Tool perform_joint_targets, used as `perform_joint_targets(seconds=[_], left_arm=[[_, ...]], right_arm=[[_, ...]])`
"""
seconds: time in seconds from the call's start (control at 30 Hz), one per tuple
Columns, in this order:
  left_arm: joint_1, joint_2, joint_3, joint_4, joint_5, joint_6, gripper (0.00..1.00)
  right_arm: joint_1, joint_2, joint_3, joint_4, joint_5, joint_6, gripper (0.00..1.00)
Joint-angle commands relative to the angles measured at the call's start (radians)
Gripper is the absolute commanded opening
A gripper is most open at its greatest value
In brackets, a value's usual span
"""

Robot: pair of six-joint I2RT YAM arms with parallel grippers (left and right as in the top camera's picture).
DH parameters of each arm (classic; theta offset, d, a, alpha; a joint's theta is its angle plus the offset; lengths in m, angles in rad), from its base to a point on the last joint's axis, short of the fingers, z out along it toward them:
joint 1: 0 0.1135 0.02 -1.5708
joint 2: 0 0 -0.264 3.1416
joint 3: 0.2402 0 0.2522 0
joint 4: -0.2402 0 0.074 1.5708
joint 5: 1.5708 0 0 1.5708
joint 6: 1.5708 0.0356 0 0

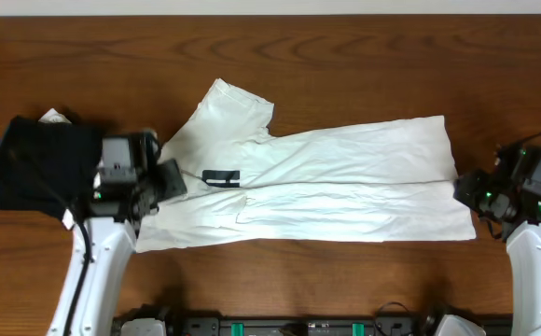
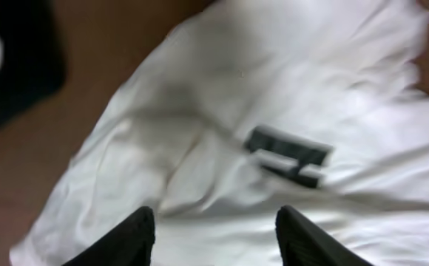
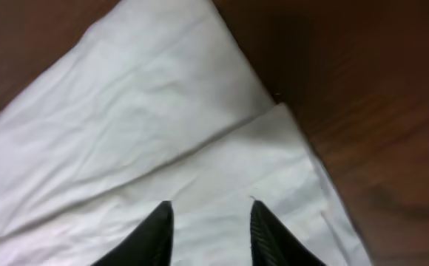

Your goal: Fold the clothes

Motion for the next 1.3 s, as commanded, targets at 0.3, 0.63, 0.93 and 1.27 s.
perform_joint_targets(seconds=[0.3,0.63,0.93,1.27], left_arm=[[-0.021,0.494,0.567,-0.093,0.112,0.2,0.66],[-0.023,0.799,0.679,-0.019,0.13,0.332,0.67],[-0.029,0.91,0.679,0.099,0.122,0.403,0.66],[-0.029,0.996,0.678,0.116,0.122,0.402,0.45]], right_arm=[[0.135,0.048,0.306,-0.247,-0.027,-0.153,0.88],[0.135,0.048,0.305,-0.327,-0.041,-0.171,0.99],[0.135,0.048,0.305,-0.347,-0.042,-0.17,0.91],[0.135,0.048,0.305,-0.351,-0.041,-0.17,0.76]])
